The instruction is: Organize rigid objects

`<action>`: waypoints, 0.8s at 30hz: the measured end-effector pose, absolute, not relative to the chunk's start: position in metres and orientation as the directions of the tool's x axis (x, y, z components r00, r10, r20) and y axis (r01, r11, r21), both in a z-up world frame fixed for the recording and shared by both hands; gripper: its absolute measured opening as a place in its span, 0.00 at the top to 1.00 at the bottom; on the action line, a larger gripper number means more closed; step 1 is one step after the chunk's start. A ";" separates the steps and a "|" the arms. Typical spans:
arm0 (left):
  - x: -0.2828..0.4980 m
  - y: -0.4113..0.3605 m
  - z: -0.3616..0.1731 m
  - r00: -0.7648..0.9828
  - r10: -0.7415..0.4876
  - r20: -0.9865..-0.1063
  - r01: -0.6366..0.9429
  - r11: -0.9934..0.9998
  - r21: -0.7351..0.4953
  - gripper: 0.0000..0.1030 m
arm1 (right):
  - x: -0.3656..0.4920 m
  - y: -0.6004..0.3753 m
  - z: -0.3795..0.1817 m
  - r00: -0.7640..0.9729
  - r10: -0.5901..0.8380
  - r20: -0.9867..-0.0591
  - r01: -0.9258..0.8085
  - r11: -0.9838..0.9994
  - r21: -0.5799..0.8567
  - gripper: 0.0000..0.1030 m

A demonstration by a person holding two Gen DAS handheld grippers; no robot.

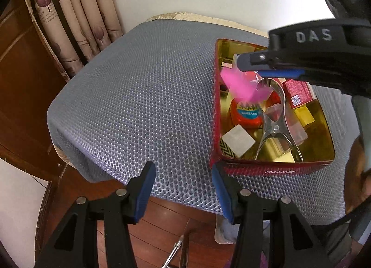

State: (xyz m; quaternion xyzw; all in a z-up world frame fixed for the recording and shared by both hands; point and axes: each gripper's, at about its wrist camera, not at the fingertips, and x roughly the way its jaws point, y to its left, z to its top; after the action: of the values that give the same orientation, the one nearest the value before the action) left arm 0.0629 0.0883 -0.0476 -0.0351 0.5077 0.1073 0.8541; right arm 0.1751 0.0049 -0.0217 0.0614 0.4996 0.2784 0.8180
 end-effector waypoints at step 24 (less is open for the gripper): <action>0.039 0.065 -0.003 0.655 0.119 -0.746 -0.149 0.988 0.026 0.50 | 0.062 -0.112 0.013 0.764 0.245 -0.596 -0.264 0.963 0.057 0.35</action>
State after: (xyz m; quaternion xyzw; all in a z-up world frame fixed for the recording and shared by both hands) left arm 0.0386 0.0654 -0.0033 -0.0187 0.4089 0.0738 0.9094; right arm 0.0615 -0.1121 0.0134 -0.0151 0.3152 0.1356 0.9392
